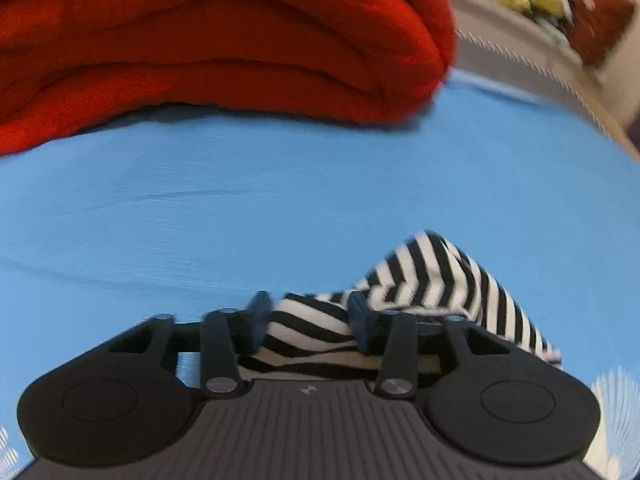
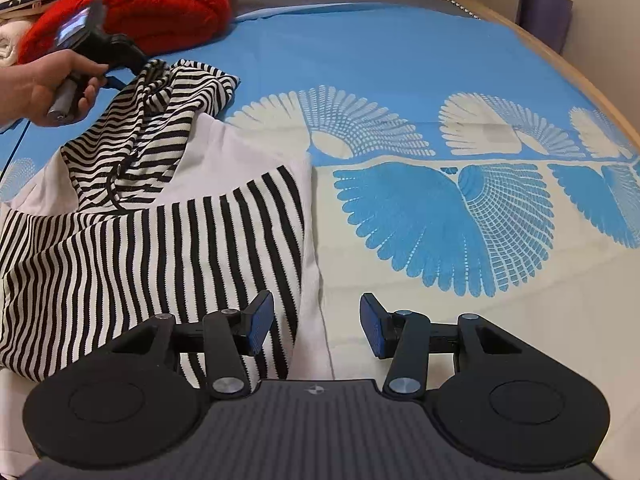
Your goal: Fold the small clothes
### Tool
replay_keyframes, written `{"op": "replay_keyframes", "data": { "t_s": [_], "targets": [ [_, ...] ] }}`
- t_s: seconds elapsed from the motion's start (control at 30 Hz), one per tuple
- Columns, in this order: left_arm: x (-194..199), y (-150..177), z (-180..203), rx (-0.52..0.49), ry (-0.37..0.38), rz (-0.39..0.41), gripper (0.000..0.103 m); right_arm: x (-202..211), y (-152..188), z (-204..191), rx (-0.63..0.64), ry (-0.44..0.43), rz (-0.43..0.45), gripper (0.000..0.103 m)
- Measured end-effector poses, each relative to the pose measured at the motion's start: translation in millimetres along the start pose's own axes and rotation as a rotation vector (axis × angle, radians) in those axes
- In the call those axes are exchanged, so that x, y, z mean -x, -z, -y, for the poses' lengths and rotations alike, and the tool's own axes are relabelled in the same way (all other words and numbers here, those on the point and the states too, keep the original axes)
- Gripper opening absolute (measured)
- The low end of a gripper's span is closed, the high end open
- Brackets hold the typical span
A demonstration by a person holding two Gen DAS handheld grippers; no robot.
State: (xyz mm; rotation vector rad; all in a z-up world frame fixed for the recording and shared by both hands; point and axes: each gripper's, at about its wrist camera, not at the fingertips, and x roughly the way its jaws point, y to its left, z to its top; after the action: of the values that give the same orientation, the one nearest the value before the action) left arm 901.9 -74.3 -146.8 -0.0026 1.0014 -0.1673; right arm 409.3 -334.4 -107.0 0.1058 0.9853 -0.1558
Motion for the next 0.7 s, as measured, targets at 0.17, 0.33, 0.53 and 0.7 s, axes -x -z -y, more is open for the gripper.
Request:
{"op": "replay_keyframes", "data": {
  "t_s": [0.17,0.33,0.53,0.7],
  "targets": [
    [45.7,5.1,8.6,-0.119,0.047,0.070,0.000,8.1,-3.7,-0.4,-0.008,-0.002,0.019,0.050],
    [98.2,17.8,8.2,-0.187,0.045,0.101,0.000,21.2,-4.8,4.1,-0.050,-0.012,0.064,0.050],
    [96.1,28.7,-17.6,-0.078,0.020,0.074,0.012,25.9,-2.1,2.8,-0.052,-0.031,0.066,0.050],
    [59.4,18.5,-26.4,-0.009,0.002,0.068,0.021,17.1,-2.1,6.5,-0.036,-0.016,0.040,0.050]
  ]
}}
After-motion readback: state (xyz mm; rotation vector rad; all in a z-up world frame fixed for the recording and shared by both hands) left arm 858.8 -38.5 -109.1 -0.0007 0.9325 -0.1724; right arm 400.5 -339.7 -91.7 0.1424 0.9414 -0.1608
